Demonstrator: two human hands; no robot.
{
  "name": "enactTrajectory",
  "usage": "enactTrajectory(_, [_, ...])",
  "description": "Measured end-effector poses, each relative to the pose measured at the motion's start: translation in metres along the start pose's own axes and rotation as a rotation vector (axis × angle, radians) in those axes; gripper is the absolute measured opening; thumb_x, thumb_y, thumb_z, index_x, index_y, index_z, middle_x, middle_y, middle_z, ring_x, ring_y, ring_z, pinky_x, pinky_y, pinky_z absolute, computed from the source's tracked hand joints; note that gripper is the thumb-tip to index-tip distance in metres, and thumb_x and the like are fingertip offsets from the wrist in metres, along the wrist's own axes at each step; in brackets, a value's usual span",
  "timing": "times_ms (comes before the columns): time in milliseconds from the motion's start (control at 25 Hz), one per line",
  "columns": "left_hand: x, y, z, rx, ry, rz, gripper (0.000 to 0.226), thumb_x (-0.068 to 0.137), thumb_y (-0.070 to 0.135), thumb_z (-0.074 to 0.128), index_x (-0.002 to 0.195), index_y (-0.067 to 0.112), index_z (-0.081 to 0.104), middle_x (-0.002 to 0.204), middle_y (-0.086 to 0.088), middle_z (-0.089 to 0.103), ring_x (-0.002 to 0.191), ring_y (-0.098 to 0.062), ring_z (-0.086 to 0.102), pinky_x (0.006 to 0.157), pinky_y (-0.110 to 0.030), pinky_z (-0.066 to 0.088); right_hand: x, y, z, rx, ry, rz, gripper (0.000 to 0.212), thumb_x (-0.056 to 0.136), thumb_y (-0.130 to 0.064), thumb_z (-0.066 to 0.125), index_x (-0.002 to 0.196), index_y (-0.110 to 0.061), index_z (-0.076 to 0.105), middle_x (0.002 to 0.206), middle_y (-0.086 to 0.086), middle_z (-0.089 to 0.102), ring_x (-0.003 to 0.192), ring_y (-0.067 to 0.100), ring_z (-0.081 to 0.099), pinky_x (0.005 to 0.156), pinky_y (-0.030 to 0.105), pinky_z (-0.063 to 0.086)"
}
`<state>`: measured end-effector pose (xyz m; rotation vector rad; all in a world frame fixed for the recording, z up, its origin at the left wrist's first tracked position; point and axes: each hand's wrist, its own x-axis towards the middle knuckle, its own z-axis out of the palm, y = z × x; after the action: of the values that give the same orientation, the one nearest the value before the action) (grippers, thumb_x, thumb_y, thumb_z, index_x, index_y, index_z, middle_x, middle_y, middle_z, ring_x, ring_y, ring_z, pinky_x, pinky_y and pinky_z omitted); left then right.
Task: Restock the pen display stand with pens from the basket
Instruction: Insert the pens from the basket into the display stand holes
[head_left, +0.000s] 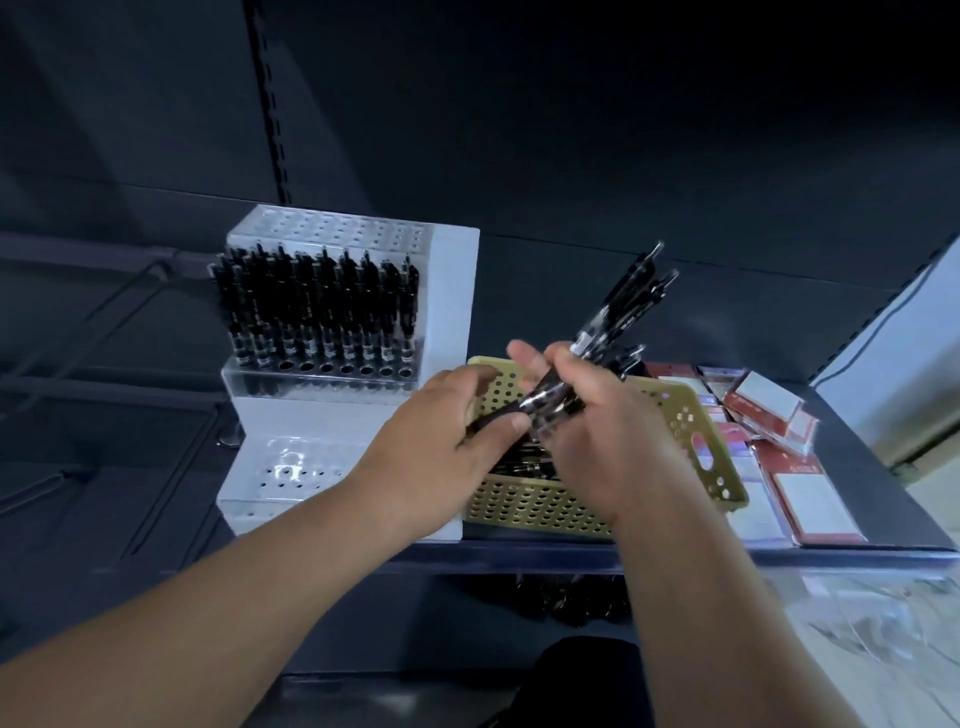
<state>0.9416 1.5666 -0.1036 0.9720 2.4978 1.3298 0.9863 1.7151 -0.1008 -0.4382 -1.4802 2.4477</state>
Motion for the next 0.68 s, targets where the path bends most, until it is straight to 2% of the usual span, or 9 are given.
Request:
enactTrajectory(80, [-0.017,-0.003,-0.012,-0.107,-0.001,-0.05,0.029,0.091,0.042,0.056,0.118,0.033,0.051,0.116,0.015,0.056,0.11,-0.003,0.053,0.09,-0.024,0.042,-0.015,0.021,0.021,0.05,-0.041,0.074,0.031,0.08,-0.026,0.064,0.105,-0.009,0.067,0.099,0.008,0.072,0.093,0.022,0.068,0.083,0.037,0.054])
enactTrajectory(120, [-0.024,-0.006,-0.018,-0.165,-0.009,-0.082,0.024,0.09,0.04,0.058,0.112,0.034,0.053,0.111,0.015,0.06,0.104,-0.003,0.057,0.088,-0.025,0.046,-0.021,0.031,0.03,0.053,-0.041,0.113,0.028,0.085,-0.025,0.061,0.106,-0.008,0.068,0.1,0.008,0.073,0.094,0.021,0.069,0.085,0.035,0.053])
enactTrajectory(200, [-0.037,-0.012,-0.03,-0.27,-0.038,-0.14,0.017,0.089,0.036,0.061,0.104,0.038,0.054,0.104,0.012,0.065,0.095,-0.004,0.062,0.082,-0.021,0.05,-0.033,0.045,0.048,0.047,-0.032,0.171,0.027,0.095,-0.024,0.054,0.108,-0.007,0.07,0.106,0.009,0.073,0.106,0.019,0.067,0.097,0.036,0.049])
enactTrajectory(280, [-0.046,-0.016,-0.039,-0.332,-0.076,-0.188,0.019,0.09,0.033,0.061,0.106,0.04,0.054,0.1,0.011,0.066,0.093,-0.005,0.062,0.082,-0.022,0.05,-0.041,0.053,0.063,0.031,-0.028,0.177,0.026,0.098,-0.023,0.05,0.104,-0.007,0.07,0.103,0.005,0.074,0.106,0.013,0.067,0.099,0.035,0.047])
enactTrajectory(360, [-0.054,-0.022,-0.049,-0.363,-0.109,-0.214,0.028,0.092,0.032,0.058,0.12,0.033,0.053,0.103,0.013,0.065,0.097,-0.004,0.061,0.089,-0.024,0.049,-0.047,0.058,0.077,0.009,-0.046,0.177,0.025,0.099,-0.022,0.049,0.101,-0.008,0.069,0.097,0.001,0.075,0.097,0.008,0.069,0.091,0.03,0.049])
enactTrajectory(440, [-0.06,-0.027,-0.056,-0.34,-0.159,-0.193,0.032,0.096,0.03,0.052,0.128,0.028,0.05,0.107,0.016,0.062,0.1,-0.001,0.058,0.087,-0.02,0.044,-0.051,0.062,0.087,0.002,-0.064,0.204,0.024,0.098,-0.025,0.05,0.102,-0.01,0.069,0.101,0.001,0.074,0.102,0.01,0.066,0.086,0.027,0.049])
enactTrajectory(480, [-0.063,-0.028,-0.058,-0.314,-0.173,-0.177,0.03,0.098,0.03,0.049,0.128,0.027,0.05,0.102,0.016,0.061,0.095,0.001,0.057,0.082,-0.019,0.043,-0.053,0.063,0.091,-0.002,-0.075,0.217,0.025,0.097,-0.028,0.05,0.103,-0.012,0.069,0.101,0.001,0.074,0.105,0.011,0.065,0.084,0.025,0.05])
enactTrajectory(560, [-0.067,-0.029,-0.061,-0.273,-0.162,-0.189,0.019,0.1,0.031,0.045,0.117,0.026,0.052,0.09,0.014,0.058,0.08,0.0,0.057,0.071,-0.019,0.043,-0.053,0.065,0.096,-0.037,-0.087,0.237,0.031,0.091,-0.037,0.053,0.104,-0.014,0.068,0.1,0.002,0.072,0.103,0.016,0.063,0.08,0.026,0.05])
enactTrajectory(680, [-0.074,-0.029,-0.064,-0.383,-0.11,-0.267,0.009,0.1,0.028,0.044,0.1,0.022,0.051,0.088,0.004,0.06,0.072,-0.01,0.064,0.072,-0.035,0.055,-0.051,0.072,0.099,-0.115,-0.067,0.217,0.054,0.077,-0.055,0.057,0.107,-0.012,0.068,0.103,0.005,0.071,0.099,0.024,0.06,0.074,0.036,0.048])
